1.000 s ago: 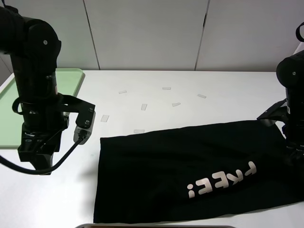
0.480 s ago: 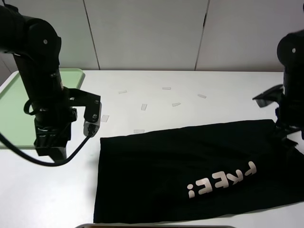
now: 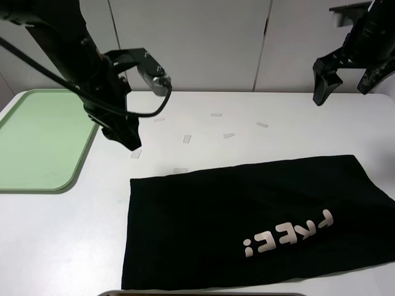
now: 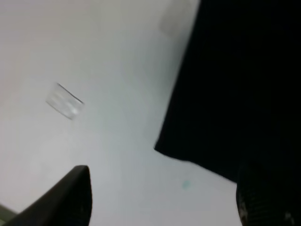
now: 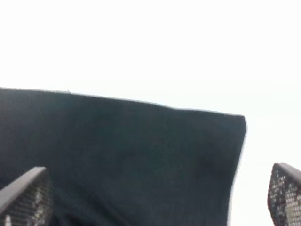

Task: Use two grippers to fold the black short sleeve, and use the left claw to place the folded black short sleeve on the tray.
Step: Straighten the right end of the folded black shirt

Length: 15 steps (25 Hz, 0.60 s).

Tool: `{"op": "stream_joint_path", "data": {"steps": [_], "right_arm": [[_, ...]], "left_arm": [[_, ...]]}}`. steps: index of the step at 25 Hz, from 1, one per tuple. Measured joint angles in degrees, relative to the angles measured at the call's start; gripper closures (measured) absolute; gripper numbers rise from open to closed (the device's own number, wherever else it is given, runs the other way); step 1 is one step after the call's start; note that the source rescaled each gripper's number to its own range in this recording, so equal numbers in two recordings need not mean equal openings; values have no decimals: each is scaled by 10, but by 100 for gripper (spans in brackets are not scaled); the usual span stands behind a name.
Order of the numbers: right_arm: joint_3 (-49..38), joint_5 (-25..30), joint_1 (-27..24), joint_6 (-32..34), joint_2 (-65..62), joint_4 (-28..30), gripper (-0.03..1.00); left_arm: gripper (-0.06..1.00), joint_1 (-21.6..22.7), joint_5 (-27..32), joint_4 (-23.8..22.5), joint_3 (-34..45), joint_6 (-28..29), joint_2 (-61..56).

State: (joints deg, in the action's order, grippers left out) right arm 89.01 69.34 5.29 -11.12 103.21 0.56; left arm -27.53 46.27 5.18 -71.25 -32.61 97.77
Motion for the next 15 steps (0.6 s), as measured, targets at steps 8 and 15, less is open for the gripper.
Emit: {"op": "stream_joint_path", "data": {"steps": [8,15], "right_arm": [[12,3,0,-9,-13,-11,-3],[12,3,0,-11,-54,-26,-3]], "left_arm": [[29,0,12,1,-81,31,-68],[-2,0,52,1,-87,59,-185]]}}
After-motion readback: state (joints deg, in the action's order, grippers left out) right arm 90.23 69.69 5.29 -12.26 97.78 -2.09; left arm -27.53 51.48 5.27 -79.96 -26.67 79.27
